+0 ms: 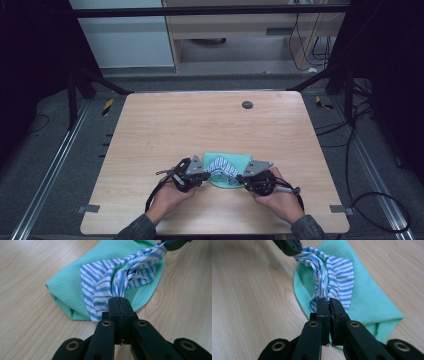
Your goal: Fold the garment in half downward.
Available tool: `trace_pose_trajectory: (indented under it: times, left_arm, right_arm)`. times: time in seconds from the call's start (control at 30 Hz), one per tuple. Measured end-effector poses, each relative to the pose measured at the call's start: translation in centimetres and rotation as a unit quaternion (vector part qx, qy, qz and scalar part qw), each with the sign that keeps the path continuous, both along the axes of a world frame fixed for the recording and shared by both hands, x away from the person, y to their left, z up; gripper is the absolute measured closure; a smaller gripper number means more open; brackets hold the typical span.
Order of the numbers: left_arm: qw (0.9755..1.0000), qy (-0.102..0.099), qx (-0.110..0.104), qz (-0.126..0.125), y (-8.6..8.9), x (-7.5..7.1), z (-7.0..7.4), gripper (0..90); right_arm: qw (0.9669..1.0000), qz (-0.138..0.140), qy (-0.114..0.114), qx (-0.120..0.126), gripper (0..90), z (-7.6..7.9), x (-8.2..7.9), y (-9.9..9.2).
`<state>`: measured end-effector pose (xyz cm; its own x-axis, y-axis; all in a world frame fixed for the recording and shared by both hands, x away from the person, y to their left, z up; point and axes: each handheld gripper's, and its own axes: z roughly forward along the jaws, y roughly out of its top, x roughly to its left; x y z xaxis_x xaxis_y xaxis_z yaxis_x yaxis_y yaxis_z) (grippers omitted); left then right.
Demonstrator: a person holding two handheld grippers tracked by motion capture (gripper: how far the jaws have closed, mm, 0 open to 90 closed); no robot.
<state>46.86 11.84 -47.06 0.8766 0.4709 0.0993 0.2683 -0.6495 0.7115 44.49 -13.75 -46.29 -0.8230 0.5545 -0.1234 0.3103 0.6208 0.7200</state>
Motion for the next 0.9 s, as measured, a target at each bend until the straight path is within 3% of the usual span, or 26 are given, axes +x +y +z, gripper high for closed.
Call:
trace_pose_trajectory:
  times: [0.17, 0.7, 0.9]
  left_arm:
    - [0.9998, 0.002, 0.016, -0.008, 0.3, -0.4, -0.5, 90.0]
    - [0.9995, 0.014, 0.021, -0.018, 0.7, -1.3, -1.6, 90.0]
    - [0.9992, 0.020, 0.024, -0.024, 0.8, -1.9, -1.8, 90.0]
  right_arm:
    - [0.9999, 0.010, 0.006, -0.009, 89.9, -0.4, -0.5, 0.0]
    - [0.9988, 0.030, 0.021, -0.034, 90.0, -1.6, -1.5, -0.1]
    - [0.9976, 0.035, 0.026, -0.054, 90.0, -1.9, -1.8, 0.0]
